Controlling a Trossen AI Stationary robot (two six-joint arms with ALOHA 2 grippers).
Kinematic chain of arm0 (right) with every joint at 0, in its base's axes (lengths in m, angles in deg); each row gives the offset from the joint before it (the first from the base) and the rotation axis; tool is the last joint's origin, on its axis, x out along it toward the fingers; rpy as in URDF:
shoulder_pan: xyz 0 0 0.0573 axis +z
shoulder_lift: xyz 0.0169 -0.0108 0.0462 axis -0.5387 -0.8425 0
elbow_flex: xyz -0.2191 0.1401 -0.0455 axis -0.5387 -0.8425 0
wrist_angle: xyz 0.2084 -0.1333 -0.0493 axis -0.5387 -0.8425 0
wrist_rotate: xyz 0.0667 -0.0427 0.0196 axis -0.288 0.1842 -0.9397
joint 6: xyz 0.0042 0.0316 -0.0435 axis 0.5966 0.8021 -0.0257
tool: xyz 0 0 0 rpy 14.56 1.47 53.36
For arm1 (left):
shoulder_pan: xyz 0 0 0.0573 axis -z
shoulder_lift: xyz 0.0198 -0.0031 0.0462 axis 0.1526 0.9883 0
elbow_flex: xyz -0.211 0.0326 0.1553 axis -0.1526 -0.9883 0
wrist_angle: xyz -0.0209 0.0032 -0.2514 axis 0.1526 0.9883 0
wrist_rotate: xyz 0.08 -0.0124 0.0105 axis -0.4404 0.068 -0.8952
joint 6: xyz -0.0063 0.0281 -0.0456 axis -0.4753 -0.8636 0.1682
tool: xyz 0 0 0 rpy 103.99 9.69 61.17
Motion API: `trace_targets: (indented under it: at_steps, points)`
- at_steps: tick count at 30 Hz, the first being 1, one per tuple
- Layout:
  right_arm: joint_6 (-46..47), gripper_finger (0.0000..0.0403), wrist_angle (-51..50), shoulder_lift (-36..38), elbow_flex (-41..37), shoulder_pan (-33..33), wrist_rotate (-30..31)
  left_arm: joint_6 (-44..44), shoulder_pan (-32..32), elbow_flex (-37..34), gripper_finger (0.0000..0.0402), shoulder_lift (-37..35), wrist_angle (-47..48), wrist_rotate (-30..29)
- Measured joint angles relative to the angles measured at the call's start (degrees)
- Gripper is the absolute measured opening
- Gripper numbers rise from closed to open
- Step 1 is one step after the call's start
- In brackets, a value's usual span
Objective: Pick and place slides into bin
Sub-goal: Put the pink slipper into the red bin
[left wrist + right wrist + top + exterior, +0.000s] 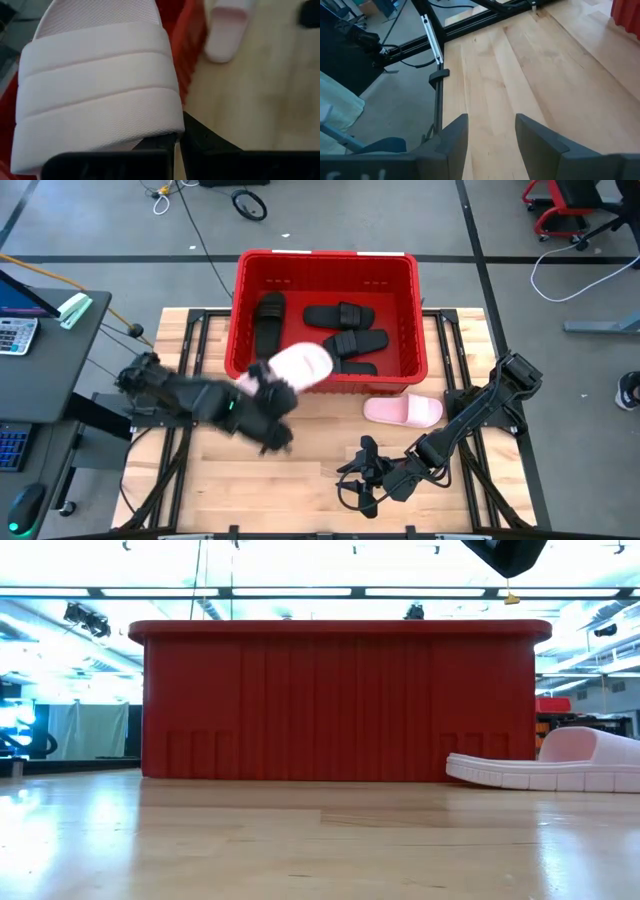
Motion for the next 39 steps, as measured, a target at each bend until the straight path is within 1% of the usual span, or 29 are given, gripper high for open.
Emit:
trace_targets:
  at_steps: [3, 7, 9, 13, 15, 17, 19, 21, 24, 26, 30, 31, 39]
  points:
    - [0.0, 0.0169, 0.0, 0.0, 0.0, 0.0, 0.01, -11.3, -7.54, 1.55, 0.0012, -0.15, -1.81, 6.24]
    - [-0.32, 0.0169, -0.01, 0.0, 0.0, 0.0, 0.02, -21.31, -18.37, 1.38, 0.0012, -0.02, -3.22, 16.9]
    - [-0.52, 0.0169, -0.02, 0.0, 0.0, 0.0, 0.03, -24.88, -23.51, 1.42, 0.0012, 0.19, -3.41, 21.16]
    - [-0.04, 0.0169, 0.01, 0.0, 0.0, 0.0, 0.03, -30.84, -32.89, 1.34, 0.0012, 0.59, -5.44, 26.1]
    - [0.42, 0.0169, 0.0, 0.0, 0.0, 0.0, 0.03, -33.19, -37.33, 1.39, 0.0012, 0.68, -8.34, 31.31]
    - [0.62, 0.0169, 0.02, 0.0, 0.0, 0.0, 0.03, -34.68, -41.45, 1.43, 0.0012, 1.36, -9.87, 38.32]
    - [0.63, 0.0169, 0.02, 0.0, 0.0, -0.02, 0.03, -36.4, -44.51, 1.43, 0.0012, 2.5, -10.06, 42.57]
    - [0.66, 0.0169, 0.02, 0.0, 0.0, -0.02, 0.05, -38.65, -47.0, 1.36, 0.0012, 3.56, -9.93, 44.69]
    - [1.01, 0.0169, -0.01, 0.0, 0.0, -0.02, 0.03, -42.54, -50.22, 1.36, 0.0012, 5.38, -9.91, 46.32]
    - [2.97, 0.0169, -0.13, 0.0, 0.02, 0.0, 0.03, -44.2, -52.36, 1.36, 0.0012, 6.7, -9.98, 47.85]
    - [5.15, 0.0169, -0.24, 0.0, 0.02, 0.02, 0.02, -46.46, -56.32, 1.36, 0.0012, 9.24, -9.93, 54.73]
    - [5.19, 0.0169, -0.11, 0.0, 0.02, 0.02, 0.01, -47.04, -57.1, 1.36, 0.0012, 10.09, -10.0, 55.63]
    - [9.62, 0.0169, 0.0, 0.0, 0.02, -0.03, 0.42, -50.27, -61.09, 1.36, 0.0012, 18.88, -10.36, 57.92]
